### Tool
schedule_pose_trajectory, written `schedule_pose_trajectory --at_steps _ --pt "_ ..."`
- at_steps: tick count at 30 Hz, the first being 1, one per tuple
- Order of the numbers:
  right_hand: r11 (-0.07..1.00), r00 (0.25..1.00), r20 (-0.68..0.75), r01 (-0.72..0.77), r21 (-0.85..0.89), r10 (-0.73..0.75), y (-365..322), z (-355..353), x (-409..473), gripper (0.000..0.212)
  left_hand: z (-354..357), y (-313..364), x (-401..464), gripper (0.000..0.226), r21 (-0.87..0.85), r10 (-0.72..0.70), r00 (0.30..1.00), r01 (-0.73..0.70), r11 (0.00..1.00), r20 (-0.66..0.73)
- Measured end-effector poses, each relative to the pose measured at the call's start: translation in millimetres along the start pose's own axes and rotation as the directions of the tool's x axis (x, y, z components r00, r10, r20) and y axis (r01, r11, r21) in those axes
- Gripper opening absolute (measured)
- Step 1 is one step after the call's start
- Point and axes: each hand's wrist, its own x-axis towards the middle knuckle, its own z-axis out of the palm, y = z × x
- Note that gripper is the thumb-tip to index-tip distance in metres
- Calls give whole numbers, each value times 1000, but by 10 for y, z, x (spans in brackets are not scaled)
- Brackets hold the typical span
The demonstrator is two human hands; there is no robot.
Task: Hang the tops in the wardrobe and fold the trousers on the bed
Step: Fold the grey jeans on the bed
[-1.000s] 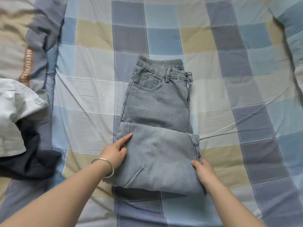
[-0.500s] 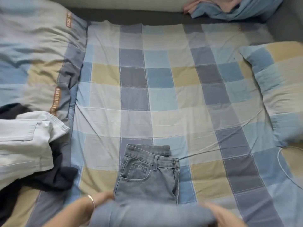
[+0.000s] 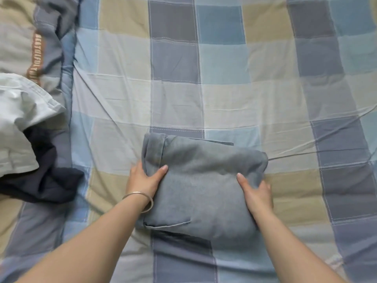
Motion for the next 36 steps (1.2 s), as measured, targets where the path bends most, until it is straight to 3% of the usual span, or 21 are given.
schedule_pose_trajectory --at_steps 5,8,12,15,18,20,24,27,32,36 --pt "984 999 -44 -8 178 16 -22 -93 -137 57 -62 114 -73 49 -87 -47 999 48 995 16" --pt "944 984 179 -61 324 2 -1 -172 -261 48 -115 161 -62 41 -127 -78 989 95 987 127" --pt "923 911 404 -224 312 84 12 -122 -175 84 -89 198 -28 31 -200 -149 967 191 961 206" --pt "909 891 422 -306 284 168 -60 -90 -102 60 -100 223 -43 38 -206 -154 968 195 959 199" --pt "896 927 334 -287 338 171 -186 -176 -293 30 -224 352 -211 53 -37 -106 991 109 993 78" --pt "887 944 295 -257 384 146 -307 -392 -625 23 -427 573 -468 58 71 -53 997 49 996 53" --pt "875 975 175 -202 440 137 -414 -1089 -1527 27 -842 1205 -1193 61 311 96 986 -134 941 134" --pt "836 984 43 -169 523 172 -363 -1690 -2296 42 -1073 1727 -1949 62 425 241 948 -310 850 207" --pt "723 942 -186 -80 686 280 -28 -2713 -3667 53 -1089 2329 -3444 61 457 452 794 -605 652 406" --pt "630 799 -363 -25 776 479 719 -3313 -4908 56 -724 2356 -4819 65 435 518 601 -798 416 609"
